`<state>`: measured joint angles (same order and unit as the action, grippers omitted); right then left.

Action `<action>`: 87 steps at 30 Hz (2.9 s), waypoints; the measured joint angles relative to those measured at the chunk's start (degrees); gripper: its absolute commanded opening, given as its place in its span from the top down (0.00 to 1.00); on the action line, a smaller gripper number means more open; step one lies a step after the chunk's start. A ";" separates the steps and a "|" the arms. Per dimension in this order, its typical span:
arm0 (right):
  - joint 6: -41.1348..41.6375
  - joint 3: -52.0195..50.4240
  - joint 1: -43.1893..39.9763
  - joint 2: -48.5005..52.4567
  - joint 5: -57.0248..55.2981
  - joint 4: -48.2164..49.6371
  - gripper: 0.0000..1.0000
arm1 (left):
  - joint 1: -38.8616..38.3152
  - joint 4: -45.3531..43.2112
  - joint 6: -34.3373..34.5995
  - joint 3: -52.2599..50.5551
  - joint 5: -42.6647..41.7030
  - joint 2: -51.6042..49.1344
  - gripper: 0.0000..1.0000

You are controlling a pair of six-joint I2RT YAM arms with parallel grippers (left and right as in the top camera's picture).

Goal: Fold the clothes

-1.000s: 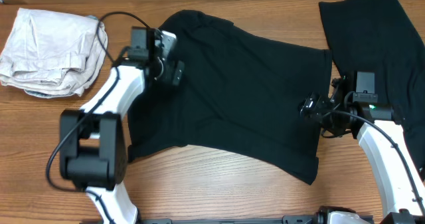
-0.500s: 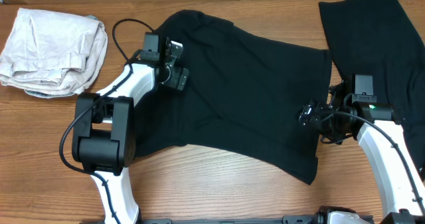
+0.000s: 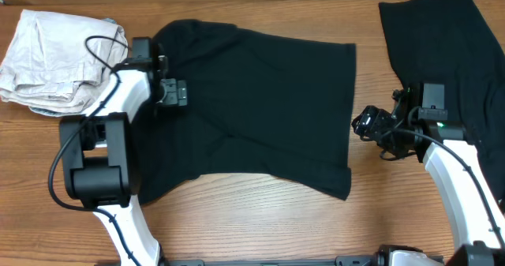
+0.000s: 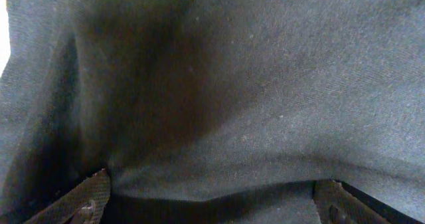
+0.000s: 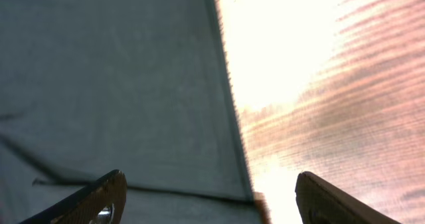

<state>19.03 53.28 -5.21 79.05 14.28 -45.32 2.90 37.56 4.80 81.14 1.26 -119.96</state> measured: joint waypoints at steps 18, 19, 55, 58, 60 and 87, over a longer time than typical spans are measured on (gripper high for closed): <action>-1.05 17.73 0.00 5.97 -0.31 -13.75 0.05 | 0.46 41.86 3.02 34.82 -1.01 -7.58 0.00; -1.20 20.11 0.00 5.68 -0.33 -16.02 0.00 | 0.46 44.26 3.21 39.54 -1.01 -7.58 0.00; 10.84 17.90 0.00 -15.80 -4.15 -39.23 0.00 | -4.04 55.74 37.31 -5.29 2.05 45.88 0.00; 10.69 12.13 0.00 -15.32 -3.10 -34.18 0.00 | -4.04 52.11 44.00 -14.03 2.69 49.35 0.00; 10.12 10.12 0.00 -14.71 -1.88 -32.33 0.00 | -4.00 49.96 46.31 -18.69 3.15 50.90 0.00; 7.96 9.18 0.00 -13.14 0.50 -30.56 0.00 | -0.96 18.49 53.75 -49.31 1.90 50.40 0.15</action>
<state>26.98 62.46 -5.21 65.91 14.79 -75.88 1.93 56.05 58.54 31.83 3.16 -69.56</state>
